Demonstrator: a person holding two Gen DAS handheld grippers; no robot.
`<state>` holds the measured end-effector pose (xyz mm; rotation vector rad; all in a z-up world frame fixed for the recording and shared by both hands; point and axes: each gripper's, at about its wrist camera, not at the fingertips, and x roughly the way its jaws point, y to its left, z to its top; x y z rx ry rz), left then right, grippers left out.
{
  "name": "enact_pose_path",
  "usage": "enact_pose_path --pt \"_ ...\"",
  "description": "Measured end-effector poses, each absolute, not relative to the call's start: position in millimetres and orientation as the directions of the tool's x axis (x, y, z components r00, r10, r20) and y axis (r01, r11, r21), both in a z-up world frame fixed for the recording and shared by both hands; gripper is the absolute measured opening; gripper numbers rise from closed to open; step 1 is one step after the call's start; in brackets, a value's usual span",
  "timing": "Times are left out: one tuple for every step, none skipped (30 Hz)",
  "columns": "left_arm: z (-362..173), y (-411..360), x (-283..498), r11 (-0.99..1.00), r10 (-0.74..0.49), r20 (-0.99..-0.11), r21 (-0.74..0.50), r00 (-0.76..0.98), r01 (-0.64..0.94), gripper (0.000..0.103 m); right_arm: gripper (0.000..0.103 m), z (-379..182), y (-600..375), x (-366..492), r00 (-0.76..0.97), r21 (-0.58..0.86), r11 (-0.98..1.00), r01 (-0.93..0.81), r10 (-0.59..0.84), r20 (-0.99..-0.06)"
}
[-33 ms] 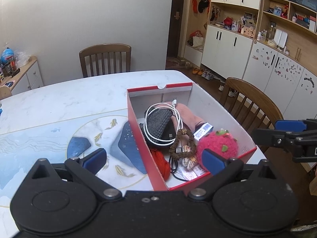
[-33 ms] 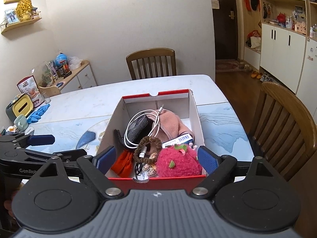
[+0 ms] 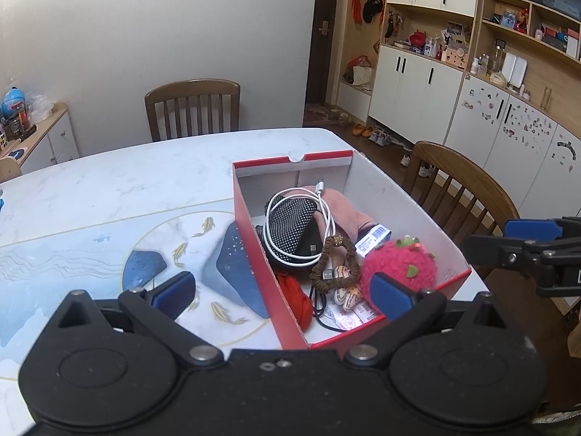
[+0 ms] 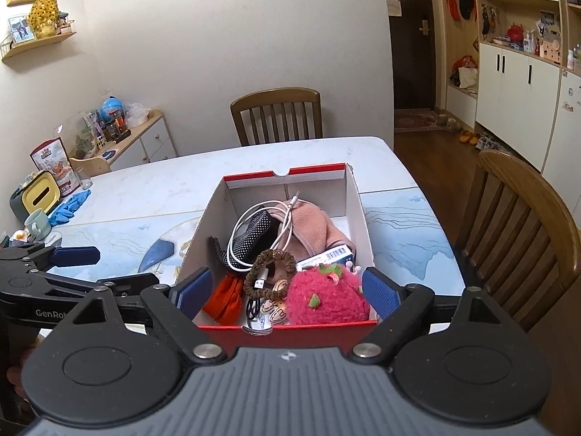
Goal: Organize objects
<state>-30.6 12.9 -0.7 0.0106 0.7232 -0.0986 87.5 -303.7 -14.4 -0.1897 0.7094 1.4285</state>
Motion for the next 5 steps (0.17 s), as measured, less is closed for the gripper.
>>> enact_pose_path --pt "-0.5 13.0 -30.4 0.996 -0.082 -0.660 -0.021 0.747 0.090 0.102 0.090 -14.4 -303.5 87.3 -0.020 0.289 0.168 -0.943 0.835 -0.550" --pt "-0.7 13.9 -30.2 0.996 -0.079 -0.658 -0.019 0.748 0.088 0.102 0.090 -14.4 -303.2 87.1 -0.018 0.288 0.170 -0.943 0.834 -0.552" --pt "-0.5 14.2 -30.1 0.996 -0.079 -0.657 -0.019 0.749 0.088 0.102 0.090 -14.7 -303.0 87.1 -0.017 0.287 0.171 -0.943 0.833 -0.553" --pt "-0.4 14.9 -29.9 0.996 -0.083 -0.657 -0.022 0.749 0.092 0.102 0.090 -14.9 -302.3 87.2 -0.016 0.287 0.173 -0.942 0.832 -0.555" --pt "-0.4 15.5 -29.5 0.995 -0.088 -0.657 -0.024 0.749 0.095 0.102 0.090 -14.9 -301.6 87.5 -0.016 0.289 0.176 -0.941 0.830 -0.557"
